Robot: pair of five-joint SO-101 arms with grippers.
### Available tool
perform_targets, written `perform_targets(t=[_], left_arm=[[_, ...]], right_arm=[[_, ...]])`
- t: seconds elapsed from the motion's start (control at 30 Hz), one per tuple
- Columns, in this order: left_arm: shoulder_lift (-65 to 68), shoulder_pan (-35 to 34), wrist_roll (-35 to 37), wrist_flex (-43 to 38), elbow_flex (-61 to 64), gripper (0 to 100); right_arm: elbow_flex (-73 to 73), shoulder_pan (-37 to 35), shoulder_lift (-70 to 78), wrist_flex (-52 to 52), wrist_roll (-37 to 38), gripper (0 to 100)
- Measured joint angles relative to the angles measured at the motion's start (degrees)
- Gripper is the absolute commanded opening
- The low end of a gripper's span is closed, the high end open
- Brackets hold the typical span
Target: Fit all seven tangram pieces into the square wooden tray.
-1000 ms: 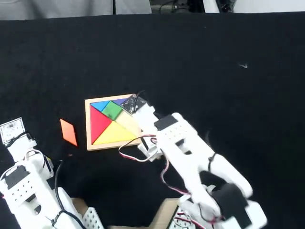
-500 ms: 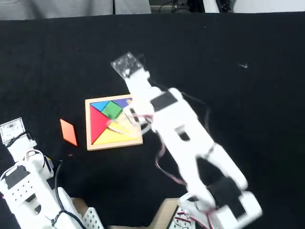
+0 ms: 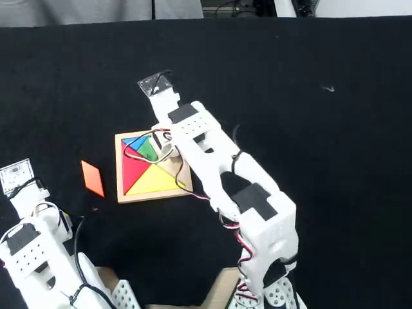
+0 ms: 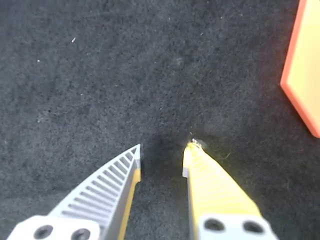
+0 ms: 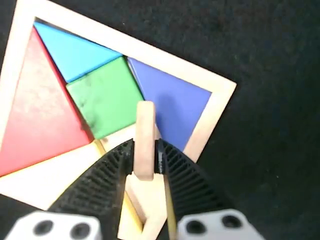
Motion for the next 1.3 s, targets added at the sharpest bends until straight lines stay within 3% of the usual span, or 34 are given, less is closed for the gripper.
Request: perform_targets(t=[1.03,1.2,1.3], left_arm=[[0.00,0.00,0.00,0.00,0.00,15],[0.00,0.00,0.00,0.00,0.00,15],[0.00,0.00,0.00,0.00,0.00,15]], right_arm=[[3.43,-1.58,0.53,0.00,-7.30,1.5],[3.43,-1.58,0.53,0.00,-7.30,14.9],[3.43,-1.85,0.53,0.00,-7.30,14.2]])
